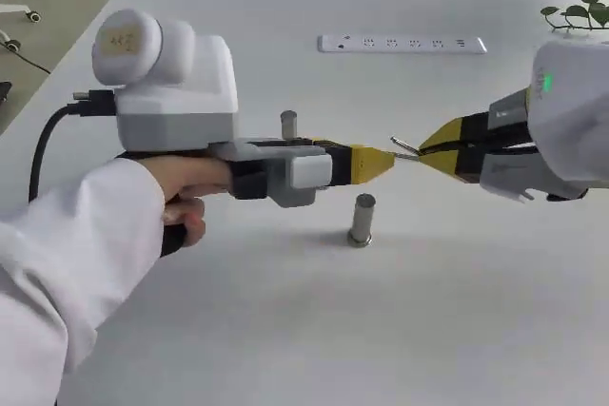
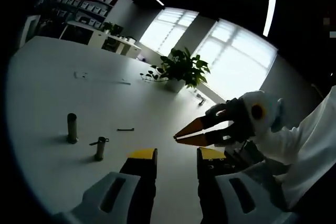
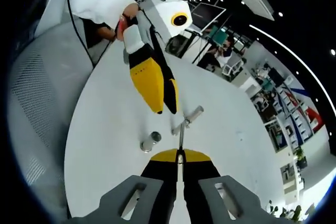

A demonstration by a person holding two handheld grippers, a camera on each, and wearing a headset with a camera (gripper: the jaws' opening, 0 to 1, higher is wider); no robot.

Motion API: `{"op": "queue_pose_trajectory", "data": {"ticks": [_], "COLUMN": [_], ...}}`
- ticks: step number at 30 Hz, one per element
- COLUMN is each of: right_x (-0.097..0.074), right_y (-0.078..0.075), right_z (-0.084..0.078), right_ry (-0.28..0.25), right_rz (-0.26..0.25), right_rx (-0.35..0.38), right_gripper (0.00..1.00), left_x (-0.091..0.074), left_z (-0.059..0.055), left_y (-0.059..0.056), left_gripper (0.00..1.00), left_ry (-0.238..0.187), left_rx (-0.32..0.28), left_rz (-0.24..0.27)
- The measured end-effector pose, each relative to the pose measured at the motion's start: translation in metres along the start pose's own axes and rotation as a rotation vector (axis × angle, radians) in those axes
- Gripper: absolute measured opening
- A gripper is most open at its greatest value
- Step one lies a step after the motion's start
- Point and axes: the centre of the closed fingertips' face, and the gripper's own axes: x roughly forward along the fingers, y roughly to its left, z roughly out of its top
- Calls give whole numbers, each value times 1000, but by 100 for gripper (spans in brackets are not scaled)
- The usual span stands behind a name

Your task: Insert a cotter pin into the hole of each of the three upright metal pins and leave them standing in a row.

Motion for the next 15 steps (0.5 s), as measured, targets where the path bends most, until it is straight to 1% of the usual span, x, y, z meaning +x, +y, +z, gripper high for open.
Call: {"op": "queue_pose_trajectory", "data": {"ticks": [1, 2, 3, 4, 5, 6, 9, 13, 15], "right_x": [0, 0, -1, 1, 1, 1, 2, 1, 0], "right_y": [3, 5, 9, 8, 10, 14, 17, 18, 17], "right_z": [3, 7, 9, 8, 10, 12, 13, 16, 17], "right_ry": [-10, -21, -28, -29, -36, -35, -32, -41, -44], "right_rz": [5, 8, 15, 16, 18, 24, 21, 19, 15], "right_rx": [-1, 0, -3, -3, -14, -23, -57, -53, -54], "right_gripper": [0, 0, 0, 0, 0, 0, 0, 0, 0], "left_x": [3, 5, 6, 7, 8, 8, 8, 8, 8], "left_z": [-2, -2, -3, -4, -5, -7, -10, -11, -13], "left_y": [-3, -3, -2, -2, -2, -2, -6, -6, -6], "left_gripper": [24, 23, 22, 22, 21, 20, 12, 7, 6], "left_ry": [8, 11, 14, 20, 31, 41, 63, 71, 80], "left_rx": [-37, -43, -36, -34, -32, -36, -45, -62, -62], "left_rz": [-14, -16, -14, -11, -11, -14, -29, -30, -30]}}
